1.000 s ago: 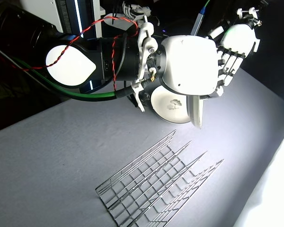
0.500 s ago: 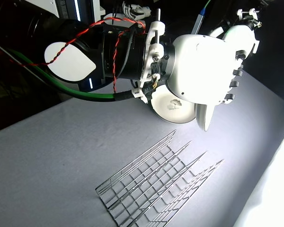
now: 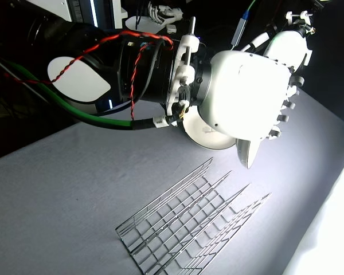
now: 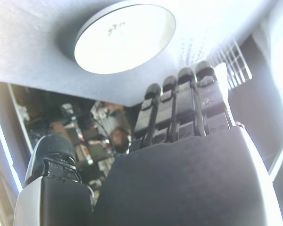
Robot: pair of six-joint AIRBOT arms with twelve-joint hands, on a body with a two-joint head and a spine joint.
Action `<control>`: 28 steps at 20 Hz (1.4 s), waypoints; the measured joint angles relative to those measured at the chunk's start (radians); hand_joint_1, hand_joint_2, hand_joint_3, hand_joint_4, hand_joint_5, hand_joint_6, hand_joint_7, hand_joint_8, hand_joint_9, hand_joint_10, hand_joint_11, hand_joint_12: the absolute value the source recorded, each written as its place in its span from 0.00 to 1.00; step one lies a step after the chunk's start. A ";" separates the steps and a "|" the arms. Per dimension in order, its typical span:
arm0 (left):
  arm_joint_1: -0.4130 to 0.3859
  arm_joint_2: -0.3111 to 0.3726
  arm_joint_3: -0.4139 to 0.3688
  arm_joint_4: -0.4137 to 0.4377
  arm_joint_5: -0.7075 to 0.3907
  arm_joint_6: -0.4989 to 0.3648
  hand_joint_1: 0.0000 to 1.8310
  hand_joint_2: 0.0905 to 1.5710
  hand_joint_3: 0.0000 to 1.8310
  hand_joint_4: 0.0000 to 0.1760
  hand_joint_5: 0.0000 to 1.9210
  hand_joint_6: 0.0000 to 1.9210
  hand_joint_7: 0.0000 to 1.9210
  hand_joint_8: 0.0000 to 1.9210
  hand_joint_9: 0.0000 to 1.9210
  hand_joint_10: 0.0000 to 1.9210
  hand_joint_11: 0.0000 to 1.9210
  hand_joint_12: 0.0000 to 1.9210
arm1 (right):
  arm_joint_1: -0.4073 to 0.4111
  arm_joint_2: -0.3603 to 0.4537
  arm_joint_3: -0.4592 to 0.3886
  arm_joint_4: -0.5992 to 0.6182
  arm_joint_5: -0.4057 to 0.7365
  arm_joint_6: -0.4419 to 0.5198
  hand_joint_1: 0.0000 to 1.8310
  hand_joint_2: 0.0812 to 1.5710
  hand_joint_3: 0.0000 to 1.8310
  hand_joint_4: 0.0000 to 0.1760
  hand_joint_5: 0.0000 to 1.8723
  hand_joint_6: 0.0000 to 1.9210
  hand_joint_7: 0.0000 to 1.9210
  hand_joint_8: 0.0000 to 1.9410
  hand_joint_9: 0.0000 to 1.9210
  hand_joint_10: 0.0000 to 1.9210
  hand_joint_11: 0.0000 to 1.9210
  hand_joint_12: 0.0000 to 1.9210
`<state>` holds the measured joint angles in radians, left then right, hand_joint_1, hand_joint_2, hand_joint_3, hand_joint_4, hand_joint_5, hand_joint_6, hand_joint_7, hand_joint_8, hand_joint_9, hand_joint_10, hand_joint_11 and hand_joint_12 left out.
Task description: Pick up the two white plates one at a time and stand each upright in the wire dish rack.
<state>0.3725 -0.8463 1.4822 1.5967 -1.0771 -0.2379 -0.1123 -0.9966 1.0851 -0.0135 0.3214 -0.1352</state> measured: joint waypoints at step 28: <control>-0.001 -0.012 -0.014 0.007 0.000 0.000 0.00 0.68 0.00 0.00 0.00 0.00 0.00 0.00 0.00 0.00 0.00 0.00 | -0.112 0.091 0.156 -0.039 -0.024 -0.019 0.82 0.67 0.00 0.00 0.49 0.53 0.56 0.37 0.55 0.43 0.44 0.78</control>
<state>0.3717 -0.8585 1.4677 1.6039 -1.0775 -0.2379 -0.2241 -0.9058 1.2411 -0.0525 0.2977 -0.1547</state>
